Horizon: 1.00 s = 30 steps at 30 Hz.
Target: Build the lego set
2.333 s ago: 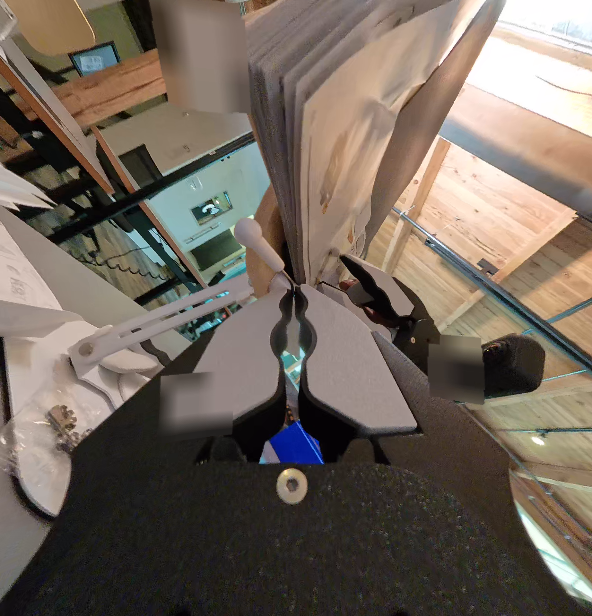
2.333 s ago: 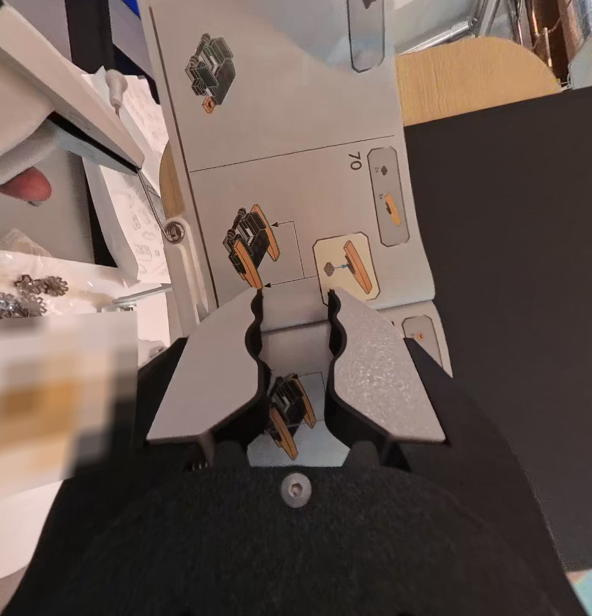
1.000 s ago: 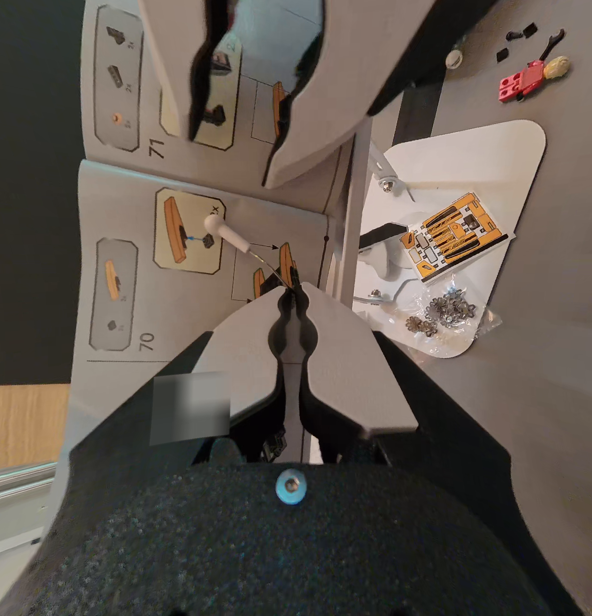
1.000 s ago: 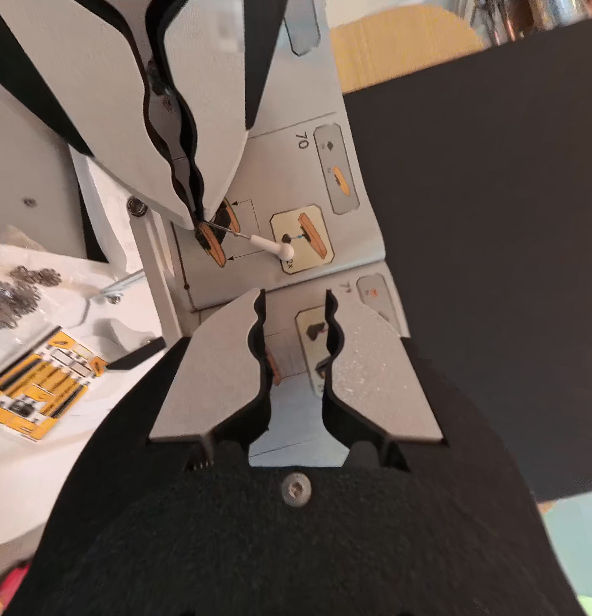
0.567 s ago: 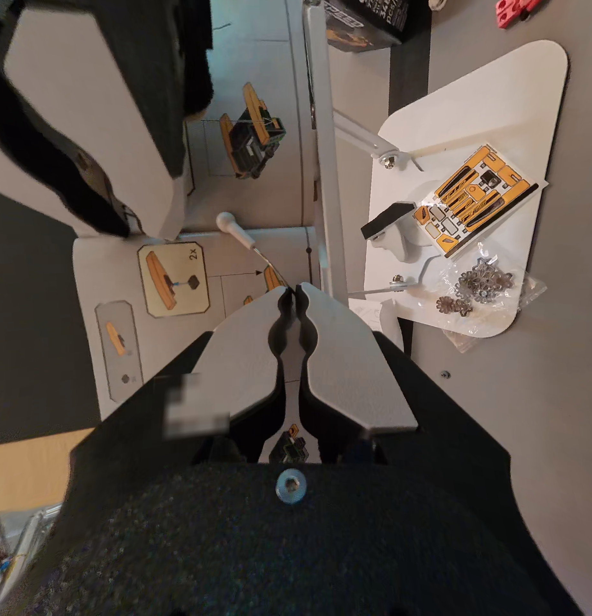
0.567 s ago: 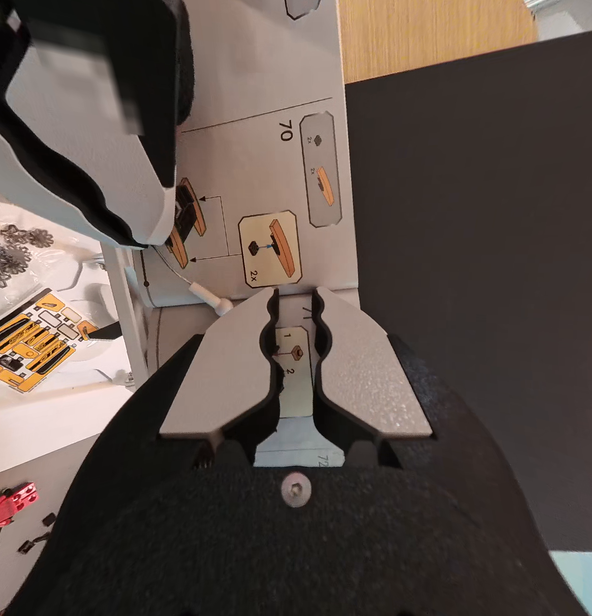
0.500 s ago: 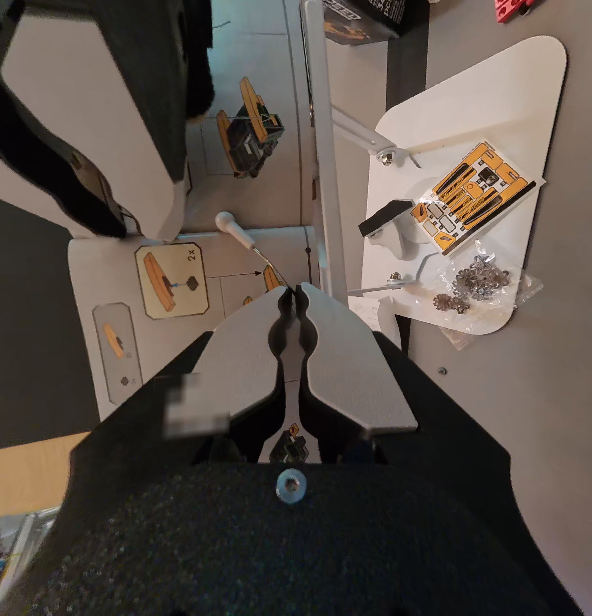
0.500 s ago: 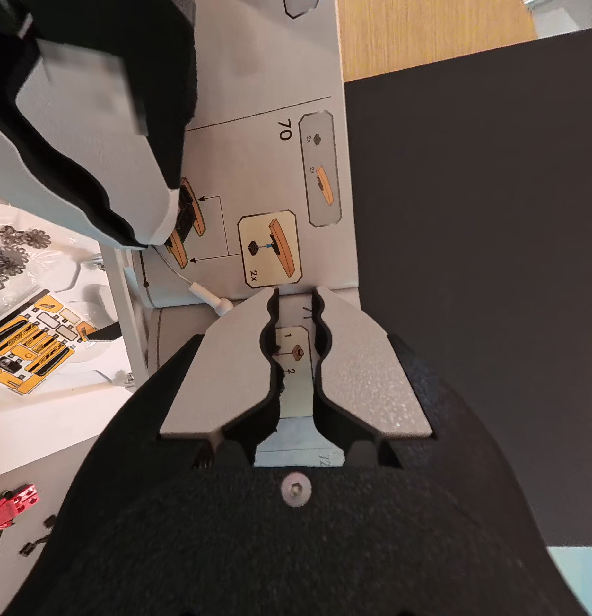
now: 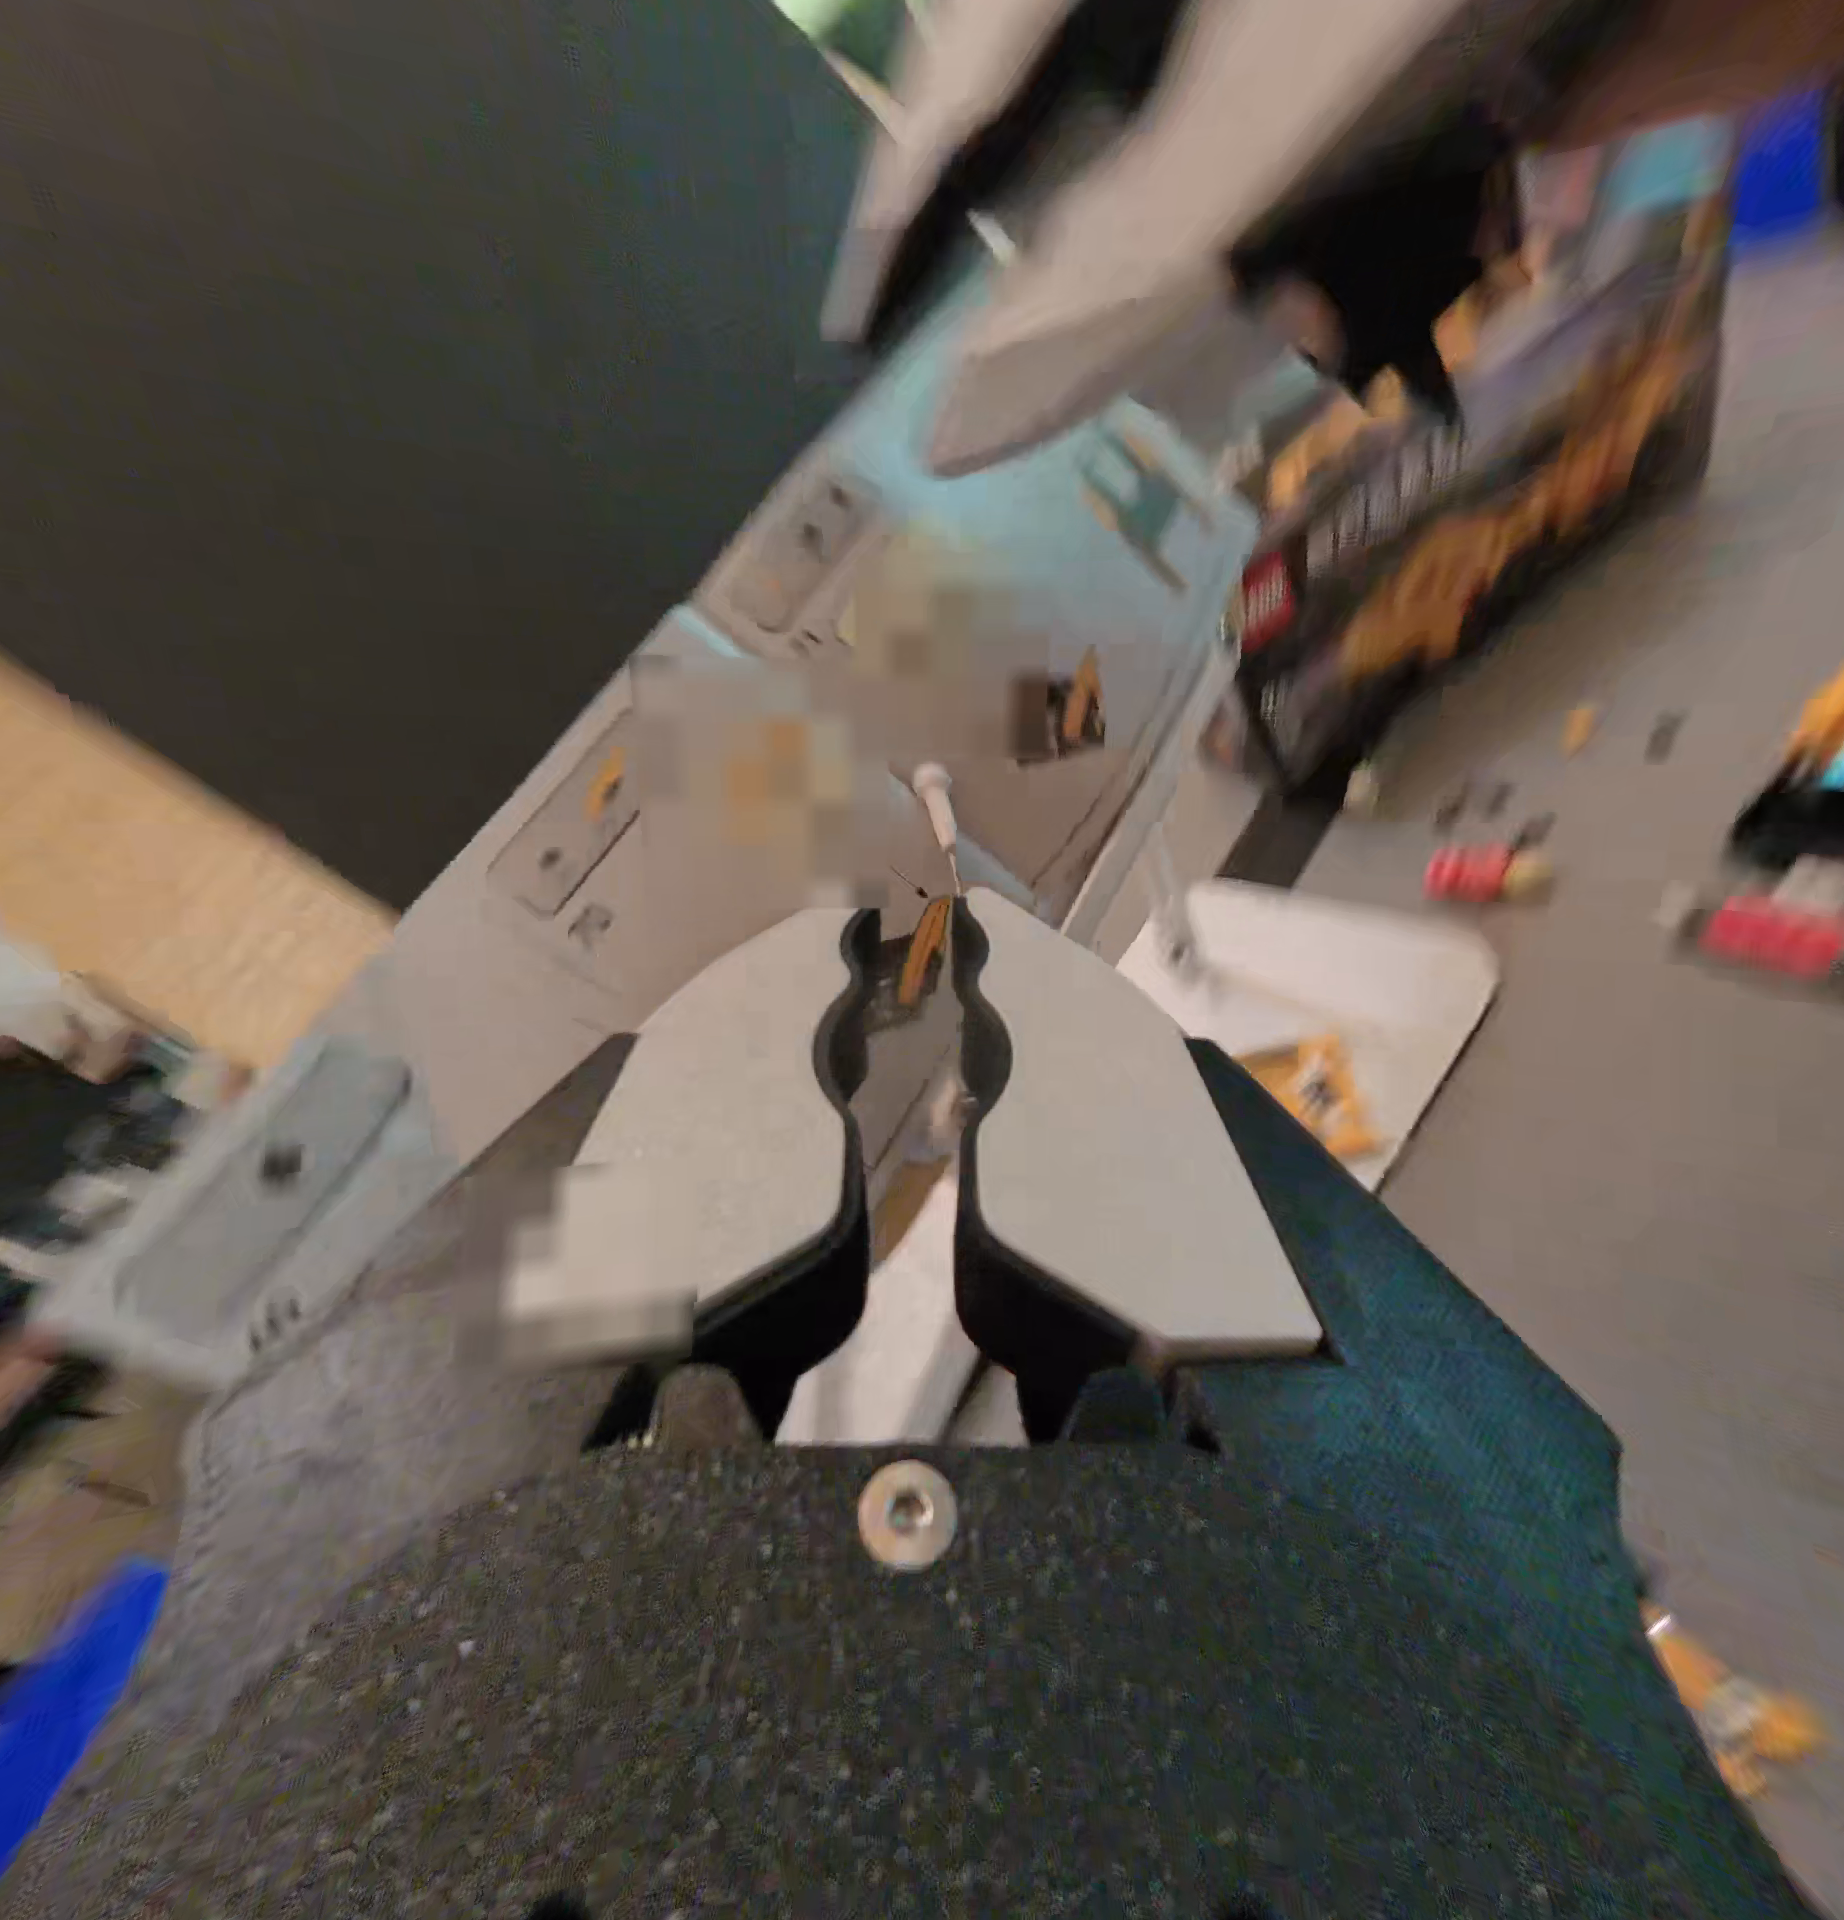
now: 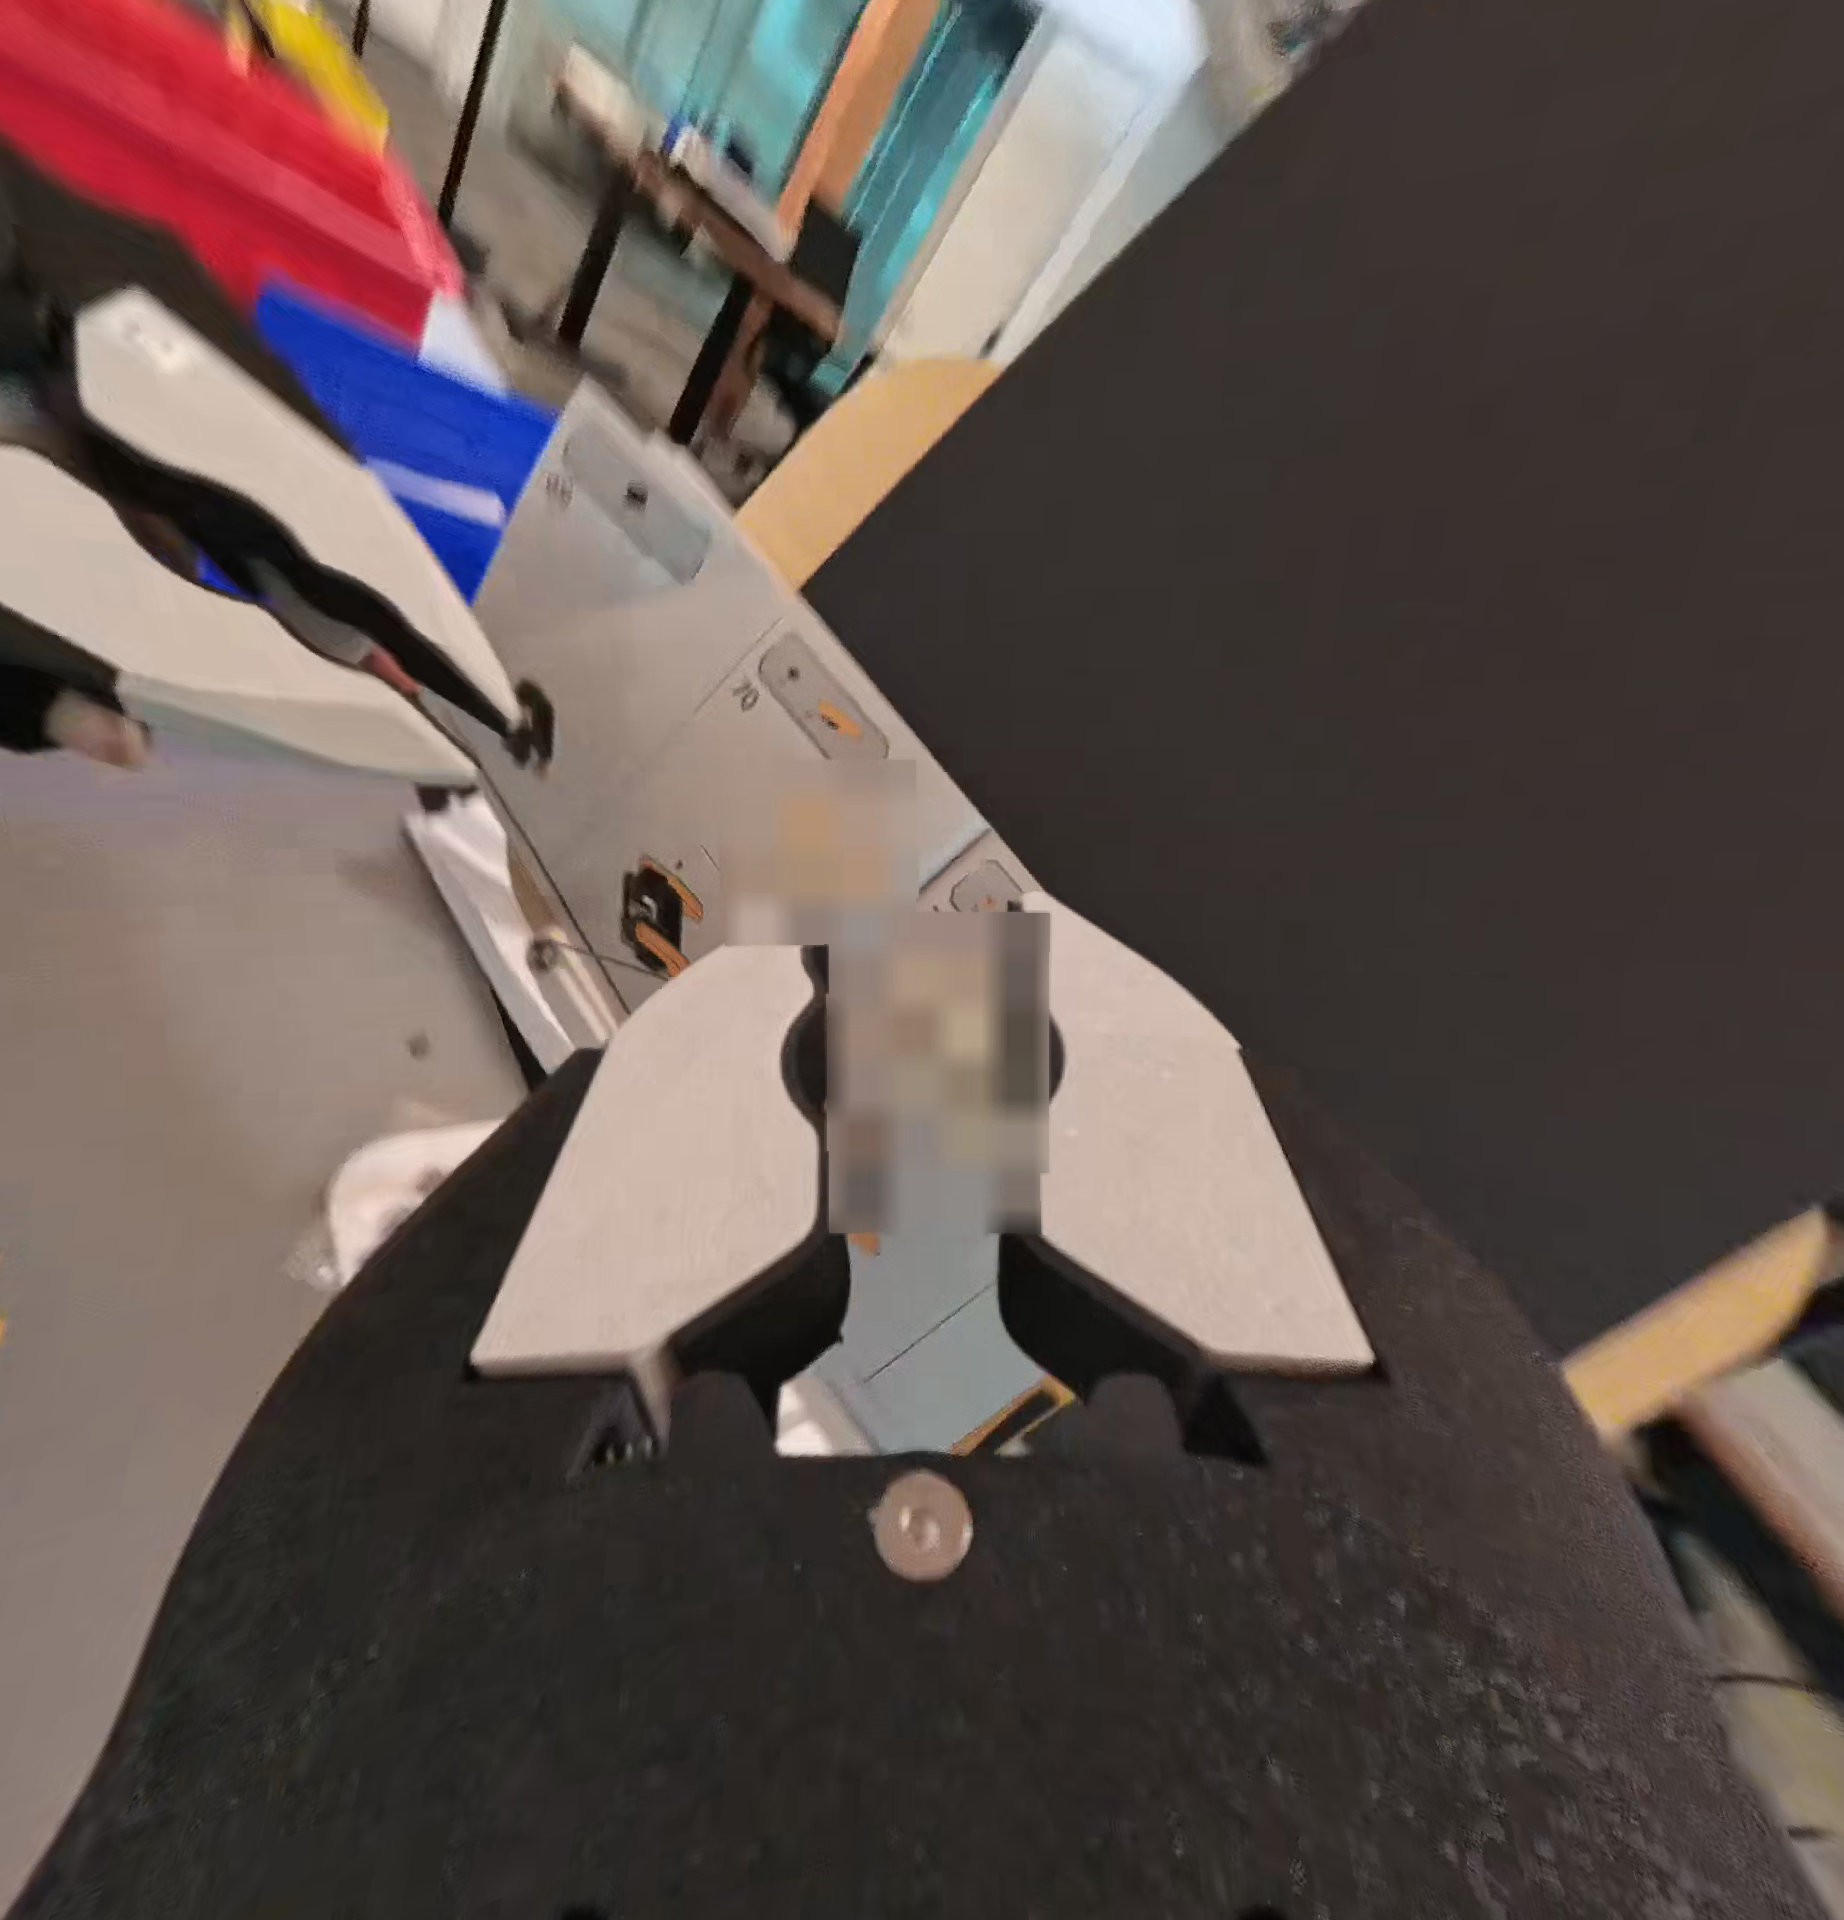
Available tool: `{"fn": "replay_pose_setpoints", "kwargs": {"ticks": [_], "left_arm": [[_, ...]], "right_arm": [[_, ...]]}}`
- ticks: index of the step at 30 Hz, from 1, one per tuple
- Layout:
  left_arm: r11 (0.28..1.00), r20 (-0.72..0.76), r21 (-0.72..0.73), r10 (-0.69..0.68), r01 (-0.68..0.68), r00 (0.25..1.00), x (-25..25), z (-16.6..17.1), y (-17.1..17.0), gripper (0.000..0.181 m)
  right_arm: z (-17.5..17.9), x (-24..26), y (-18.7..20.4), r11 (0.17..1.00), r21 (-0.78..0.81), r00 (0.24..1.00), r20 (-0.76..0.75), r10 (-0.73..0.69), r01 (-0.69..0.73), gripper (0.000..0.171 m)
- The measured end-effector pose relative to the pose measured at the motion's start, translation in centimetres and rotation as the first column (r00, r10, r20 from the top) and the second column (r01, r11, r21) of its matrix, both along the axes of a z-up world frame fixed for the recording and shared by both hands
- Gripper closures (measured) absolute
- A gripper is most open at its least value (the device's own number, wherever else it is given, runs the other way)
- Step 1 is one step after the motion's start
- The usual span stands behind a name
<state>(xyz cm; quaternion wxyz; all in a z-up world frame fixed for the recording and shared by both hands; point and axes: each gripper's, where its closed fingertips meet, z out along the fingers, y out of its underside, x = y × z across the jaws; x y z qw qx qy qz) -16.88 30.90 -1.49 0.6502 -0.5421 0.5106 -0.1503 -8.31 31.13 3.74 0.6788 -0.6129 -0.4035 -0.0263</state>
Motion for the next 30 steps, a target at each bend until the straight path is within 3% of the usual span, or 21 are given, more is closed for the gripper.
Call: {"fn": "replay_pose_setpoints", "kwargs": {"ticks": [2, 4, 7, 11, 16, 22, 30], "left_arm": [[0.994, 0.254, -0.108, 0.038, -0.011, 0.966, -2.4, 1.2, -0.4, 0.175], [0.981, 0.447, -0.194, 0.116, -0.030, 0.887, -5.1, 1.7, -0.3, 0.181], [0.957, 0.574, -0.282, 0.227, -0.071, 0.787, -7.9, 1.5, 0.1, 0.181], [0.943, 0.601, -0.310, 0.294, -0.123, 0.743, -9.3, 0.9, -0.5, 0.181], [0.936, 0.562, -0.277, 0.342, -0.218, 0.753, -9.6, 0.8, -0.7, 0.181], [0.911, 0.493, -0.241, 0.413, -0.335, 0.766, -9.9, 0.8, 1.3, 0.181], [0.902, 0.475, -0.223, 0.431, -0.369, 0.768, -8.7, 1.8, 5.1, 0.181]], "right_arm": [[0.4, 1.3, -2.6, 0.999, 0.036, 0.985, -0.172, 0.000, 0.007, 0.138], [-0.1, 2.5, -5.1, 0.998, 0.048, 0.959, -0.282, -0.032, 0.047, 0.142], [-1.4, 3.7, -8.6, 0.993, 0.038, 0.918, -0.387, -0.087, 0.110, 0.149], [-4.2, 4.8, -12.3, 0.983, -0.036, 0.858, -0.483, -0.176, 0.181, 0.171], [-7.7, 6.5, -14.9, 0.961, -0.050, 0.804, -0.538, -0.254, 0.270, 0.171], [-8.4, 7.9, -14.5, 0.954, -0.055, 0.774, -0.572, -0.271, 0.293, 0.171], [-9.7, 9.2, -13.8, 0.947, -0.098, 0.764, -0.568, -0.306, 0.307, 0.171]]}}
